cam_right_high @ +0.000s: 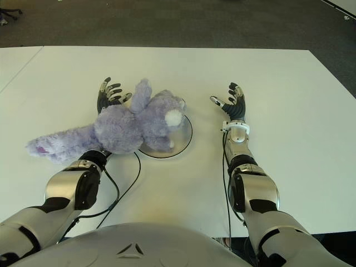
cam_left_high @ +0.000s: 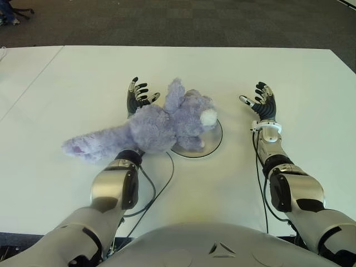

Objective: Put the doll into the plate.

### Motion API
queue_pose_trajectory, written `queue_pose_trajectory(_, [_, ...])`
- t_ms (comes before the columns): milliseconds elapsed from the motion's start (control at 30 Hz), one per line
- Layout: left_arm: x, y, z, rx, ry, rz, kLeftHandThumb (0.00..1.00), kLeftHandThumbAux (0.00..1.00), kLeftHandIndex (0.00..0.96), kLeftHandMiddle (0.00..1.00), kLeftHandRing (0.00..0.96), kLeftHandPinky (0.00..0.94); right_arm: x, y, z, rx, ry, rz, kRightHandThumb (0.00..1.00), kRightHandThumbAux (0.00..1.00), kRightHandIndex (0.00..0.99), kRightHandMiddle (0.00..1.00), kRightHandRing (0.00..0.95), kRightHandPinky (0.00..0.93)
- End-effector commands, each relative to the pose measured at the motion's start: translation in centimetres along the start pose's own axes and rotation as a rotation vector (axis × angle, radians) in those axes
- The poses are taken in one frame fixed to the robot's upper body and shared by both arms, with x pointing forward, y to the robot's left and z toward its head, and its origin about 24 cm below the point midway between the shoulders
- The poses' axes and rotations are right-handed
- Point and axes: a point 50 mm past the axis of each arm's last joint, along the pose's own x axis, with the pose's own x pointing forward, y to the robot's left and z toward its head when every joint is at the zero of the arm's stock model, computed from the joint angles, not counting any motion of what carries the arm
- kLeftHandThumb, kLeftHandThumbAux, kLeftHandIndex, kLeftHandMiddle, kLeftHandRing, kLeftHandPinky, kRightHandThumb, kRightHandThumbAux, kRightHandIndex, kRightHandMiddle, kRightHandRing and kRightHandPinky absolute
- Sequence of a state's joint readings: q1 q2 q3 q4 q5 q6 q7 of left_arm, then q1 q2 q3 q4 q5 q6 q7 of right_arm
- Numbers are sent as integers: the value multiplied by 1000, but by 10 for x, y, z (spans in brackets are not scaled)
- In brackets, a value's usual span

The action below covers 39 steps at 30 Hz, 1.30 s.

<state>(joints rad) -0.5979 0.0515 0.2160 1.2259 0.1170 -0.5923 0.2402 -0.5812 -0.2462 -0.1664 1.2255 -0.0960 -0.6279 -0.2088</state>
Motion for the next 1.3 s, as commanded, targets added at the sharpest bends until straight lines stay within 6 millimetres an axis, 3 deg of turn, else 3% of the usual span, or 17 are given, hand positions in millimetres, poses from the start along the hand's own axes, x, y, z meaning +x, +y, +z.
queue_pose_trajectory(33, [-77,10,-96,65,442,-17,31,859,108,271,299,310,-95,31,-90,-17,371,83,0,746,142,161,160,182])
queue_pose_trajectory(1300, [-76,10,-95,43,439,-19,51,848,107,254,290,314,-92,30,-93,-7,428,124,0,808,171,228,207,187])
